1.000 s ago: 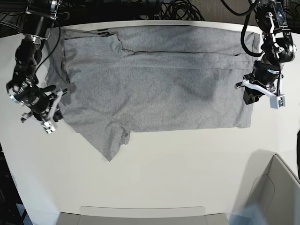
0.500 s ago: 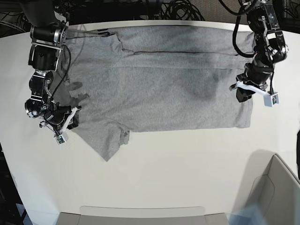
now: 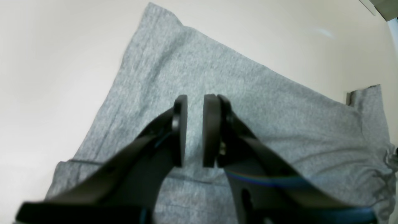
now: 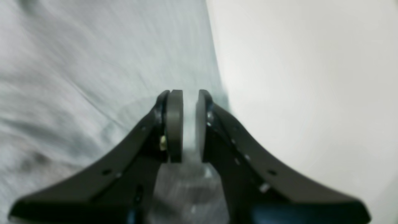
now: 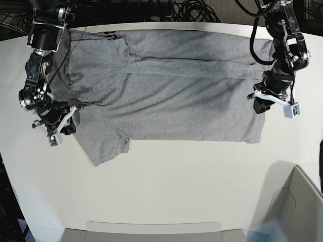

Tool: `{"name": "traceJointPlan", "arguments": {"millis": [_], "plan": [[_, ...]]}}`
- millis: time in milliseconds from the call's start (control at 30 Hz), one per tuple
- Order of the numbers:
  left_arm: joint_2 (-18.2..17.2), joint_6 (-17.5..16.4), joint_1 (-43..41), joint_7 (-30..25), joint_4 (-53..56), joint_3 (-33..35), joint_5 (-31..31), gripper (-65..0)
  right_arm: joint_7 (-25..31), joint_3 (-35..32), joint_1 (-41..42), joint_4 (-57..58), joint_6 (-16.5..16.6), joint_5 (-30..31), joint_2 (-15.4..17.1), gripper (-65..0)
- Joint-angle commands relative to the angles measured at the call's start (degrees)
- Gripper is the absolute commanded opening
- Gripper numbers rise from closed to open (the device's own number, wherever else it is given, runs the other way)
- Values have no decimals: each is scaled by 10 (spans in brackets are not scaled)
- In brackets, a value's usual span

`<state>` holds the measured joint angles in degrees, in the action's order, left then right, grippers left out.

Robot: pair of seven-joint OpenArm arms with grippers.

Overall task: Fold the T-shirt properly
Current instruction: 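Release the shirt and reach both grippers toward the hem corners, then grasp the hem corners with both grippers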

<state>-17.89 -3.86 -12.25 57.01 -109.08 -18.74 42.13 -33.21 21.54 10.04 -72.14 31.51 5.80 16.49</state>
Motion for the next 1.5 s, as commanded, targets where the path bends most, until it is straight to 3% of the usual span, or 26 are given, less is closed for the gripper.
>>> {"name": "traceJointPlan", "arguments": {"millis": [0,133,233,367,567,667,900,1167,1467], "plan": [[-5,0,2,-7,-8,-1,6,-563,21,-2,35,-18,-3,11,11,-548],[-5,0,0,-7,-8,-1,6,-562,-31,-51,112,27,-3,12,39,-477],[-5,0,0,-7,-8,-1,6,-562,-22,-93,179,127,-3,13,46,-438],[-2,0,3,-7,5,-1,6,-562,64,-146,241,261,-3,12,46,-451],[-3,-1,3,-7,30,-1,6,-562,179,-153,301,426,-3,12,46,-499],[-3,-1,3,-8,32,-1,6,-562,207,-153,307,443,-6,11,46,-499],[-2,-1,16,-8,33,-1,6,-562,214,-155,313,445,-5,5,47,-498],[-2,-1,24,-7,49,-1,8,-562,294,-154,326,512,-7,-116,32,-498],[-2,-1,24,-7,49,-1,9,-562,319,-154,328,516,-7,-118,29,-498]]}}
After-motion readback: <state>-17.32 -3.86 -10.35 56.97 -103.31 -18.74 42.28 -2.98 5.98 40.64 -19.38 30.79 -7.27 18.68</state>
